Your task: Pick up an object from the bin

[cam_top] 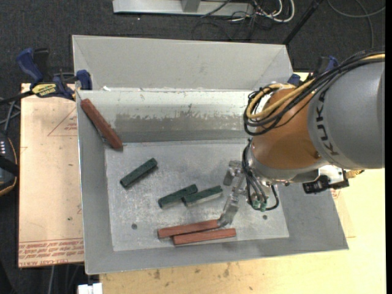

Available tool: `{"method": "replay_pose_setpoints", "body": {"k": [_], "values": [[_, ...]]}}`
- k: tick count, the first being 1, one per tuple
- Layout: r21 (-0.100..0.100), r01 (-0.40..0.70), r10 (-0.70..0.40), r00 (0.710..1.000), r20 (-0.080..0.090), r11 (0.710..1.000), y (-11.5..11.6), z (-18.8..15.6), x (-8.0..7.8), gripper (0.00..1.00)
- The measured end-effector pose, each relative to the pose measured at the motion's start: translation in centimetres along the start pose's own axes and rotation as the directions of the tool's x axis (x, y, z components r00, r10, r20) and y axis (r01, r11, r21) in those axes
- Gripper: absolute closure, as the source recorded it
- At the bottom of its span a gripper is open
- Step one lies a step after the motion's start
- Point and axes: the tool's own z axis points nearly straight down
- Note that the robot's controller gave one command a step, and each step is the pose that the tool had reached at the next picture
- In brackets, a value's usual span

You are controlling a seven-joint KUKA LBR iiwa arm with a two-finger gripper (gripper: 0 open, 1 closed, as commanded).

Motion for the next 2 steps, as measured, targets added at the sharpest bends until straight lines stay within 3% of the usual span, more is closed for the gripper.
{"method": "replay_pose_setpoints", "body": {"k": [1, 2], "values": [[-0.001, 0.005, -0.005, 1.000, 0.004, 1.000, 0.0, 0.3, 0.0, 0.00], [0.001, 0.128, -0.128, 0.992, -0.004, 0.992, 0.3, 3.1, 0.5, 0.00]]}}
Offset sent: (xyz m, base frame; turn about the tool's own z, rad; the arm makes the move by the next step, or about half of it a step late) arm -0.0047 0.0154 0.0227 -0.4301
